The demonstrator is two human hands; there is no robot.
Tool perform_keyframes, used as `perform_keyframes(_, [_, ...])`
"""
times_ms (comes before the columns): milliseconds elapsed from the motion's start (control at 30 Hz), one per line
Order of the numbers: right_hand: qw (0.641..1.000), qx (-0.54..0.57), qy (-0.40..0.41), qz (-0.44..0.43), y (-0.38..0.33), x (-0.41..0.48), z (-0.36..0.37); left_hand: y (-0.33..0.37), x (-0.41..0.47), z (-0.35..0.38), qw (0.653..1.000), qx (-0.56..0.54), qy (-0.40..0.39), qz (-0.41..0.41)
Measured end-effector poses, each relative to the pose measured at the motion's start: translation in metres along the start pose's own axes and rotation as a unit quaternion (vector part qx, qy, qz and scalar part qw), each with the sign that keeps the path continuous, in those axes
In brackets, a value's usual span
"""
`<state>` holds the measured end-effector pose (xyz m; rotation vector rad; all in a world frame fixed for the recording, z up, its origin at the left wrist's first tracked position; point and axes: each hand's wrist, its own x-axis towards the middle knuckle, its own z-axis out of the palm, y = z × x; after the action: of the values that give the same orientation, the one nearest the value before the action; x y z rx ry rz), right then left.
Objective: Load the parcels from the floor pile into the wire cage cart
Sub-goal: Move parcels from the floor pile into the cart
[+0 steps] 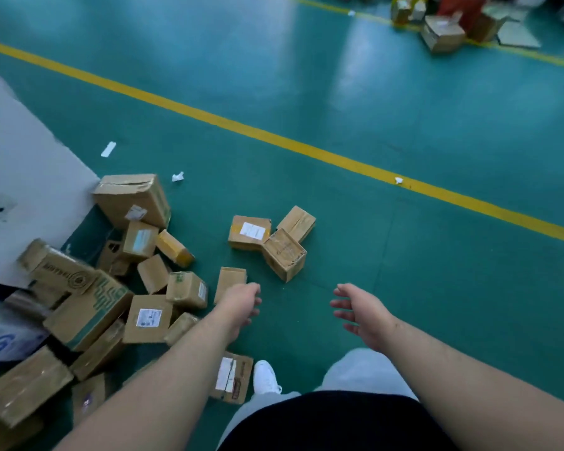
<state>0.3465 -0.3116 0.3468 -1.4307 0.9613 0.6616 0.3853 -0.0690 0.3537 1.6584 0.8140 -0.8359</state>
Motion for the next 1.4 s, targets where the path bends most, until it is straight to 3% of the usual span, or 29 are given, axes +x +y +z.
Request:
perform_keyframes(200, [0.997, 0.041, -0.015, 0.062, -0.032, 0.057, -0.012, 0.056, 0.052, 0.040, 0.998, 0.017, -0.037, -0.045])
perform_keyframes(400, [0.994, 0.027, -0.043, 0.097, -0.098, 0.152, -0.044, 0.113, 0.113, 0.078, 0.995, 0.056, -0.006, -0.078])
perform_keyframes(733, [0.982, -0.109, -0.043, 0.146, -0.164, 0.302, -0.049, 0.156, 0.223, 0.106, 0.980, 0.180, 0.024, -0.081])
perform_keyframes(1100, [0.970, -0.100, -0.047, 0.218, -0.096, 0.504, 0.023, 0.144, 0.486, 0.128, 0.914, 0.396, -0.041, -0.077])
perform_keyframes(1400, [0.967, -0.072, -0.033, 0.243, -0.017, 0.633, 0.069, 0.118, 0.662, 0.152, 0.918, 0.393, -0.003, -0.050])
